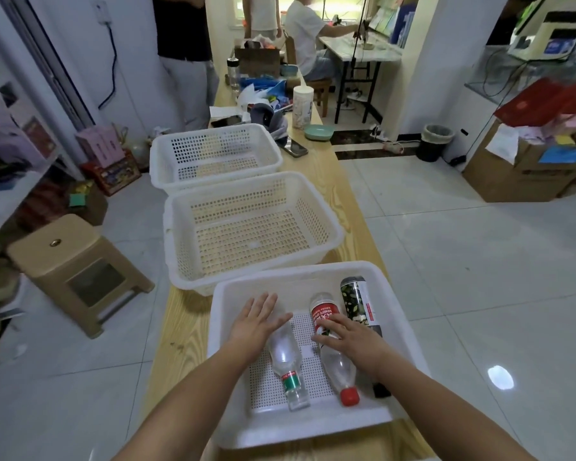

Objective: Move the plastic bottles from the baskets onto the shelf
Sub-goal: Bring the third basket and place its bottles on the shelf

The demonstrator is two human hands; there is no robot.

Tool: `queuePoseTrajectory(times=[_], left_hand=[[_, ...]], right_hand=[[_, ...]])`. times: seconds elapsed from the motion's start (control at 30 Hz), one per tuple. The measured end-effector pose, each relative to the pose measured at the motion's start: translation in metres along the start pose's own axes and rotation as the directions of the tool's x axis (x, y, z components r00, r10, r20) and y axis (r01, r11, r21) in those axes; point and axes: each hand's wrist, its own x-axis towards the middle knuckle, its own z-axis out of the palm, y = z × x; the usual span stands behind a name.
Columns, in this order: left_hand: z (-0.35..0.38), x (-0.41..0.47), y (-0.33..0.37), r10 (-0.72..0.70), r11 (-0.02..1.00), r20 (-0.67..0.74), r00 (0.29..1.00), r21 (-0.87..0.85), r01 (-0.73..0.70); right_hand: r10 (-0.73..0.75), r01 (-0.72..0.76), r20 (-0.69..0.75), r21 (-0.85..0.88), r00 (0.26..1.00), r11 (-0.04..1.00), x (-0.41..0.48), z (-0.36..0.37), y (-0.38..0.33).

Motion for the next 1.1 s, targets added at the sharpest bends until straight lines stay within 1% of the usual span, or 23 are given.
queuePoseTrajectory(times=[0.2, 0.33, 0.4, 0.47, 0.53, 0.63, 0.73, 0.8, 0.83, 0.9, 0.97, 1.0, 1.07, 1.1], left_hand=[[0.002, 0.004, 0.003, 0.001, 0.999, -0.026, 1.000, -0.048, -0.002], [0.001, 0.001, 0.003, 0.013, 0.999, 0.006, 1.000, -0.043, -0.013], [-0.001, 0.000, 0.003, 0.043, 0.998, 0.008, 0.999, -0.050, -0.043], [0.000, 0.000, 0.002, 0.104, 0.993, -0.016, 0.994, -0.056, -0.105], [-0.001, 0.001, 0.002, 0.148, 0.989, -0.014, 0.989, -0.025, -0.148], [-0.004, 0.002, 0.003, 0.175, 0.981, -0.003, 0.984, 0.084, -0.175], [-0.005, -0.005, 0.002, 0.201, 0.965, -0.030, 0.979, 0.180, -0.192], [0.002, -0.010, -0.003, 0.213, 0.964, -0.075, 0.974, 0.176, -0.198], [0.006, -0.012, -0.004, 0.222, 0.965, -0.117, 0.968, 0.167, -0.202], [0.010, -0.014, -0.007, 0.224, 0.966, -0.158, 0.962, 0.163, -0.199], [0.008, -0.018, -0.009, 0.231, 0.966, -0.214, 0.949, 0.165, -0.198], [0.009, -0.019, -0.011, 0.227, 0.970, -0.231, 0.946, 0.144, -0.198], [0.003, -0.024, -0.014, 0.183, 0.983, -0.214, 0.960, 0.040, -0.178], [-0.003, -0.026, -0.015, 0.150, 0.988, -0.217, 0.965, -0.007, -0.155]], right_hand=[[-0.016, 0.017, 0.025, -0.039, 1.000, 0.999, 0.011, -0.003, 0.003], [-0.017, 0.018, 0.023, -0.032, 1.000, 0.999, 0.012, -0.001, 0.004], [-0.010, 0.011, 0.023, -0.029, 1.000, 1.000, 0.011, -0.002, 0.004], [-0.009, 0.010, 0.011, -0.008, 1.000, 1.000, 0.011, -0.003, 0.004], [-0.008, 0.008, 0.003, 0.000, 1.000, 1.000, 0.011, -0.001, 0.003], [0.002, -0.002, -0.010, -0.003, 1.000, 1.000, 0.010, -0.001, 0.002], [0.007, -0.008, -0.036, -0.007, 0.999, 1.000, 0.010, -0.004, 0.002], [0.005, -0.002, -0.088, 0.033, 0.996, 0.999, 0.013, 0.002, 0.000], [0.012, -0.005, -0.148, 0.052, 0.989, 0.999, 0.015, 0.005, -0.001], [0.063, -0.040, -0.218, 0.106, 0.974, 0.994, 0.017, 0.011, -0.003], [0.089, -0.040, -0.227, 0.210, 0.970, 0.977, 0.018, 0.014, -0.005], [0.111, -0.052, -0.205, 0.273, 0.972, 0.961, 0.018, 0.015, -0.004], [0.184, -0.077, -0.229, 0.408, 0.956, 0.910, 0.018, 0.009, -0.004], [0.241, -0.080, -0.264, 0.503, 0.934, 0.860, 0.019, 0.004, -0.005]])
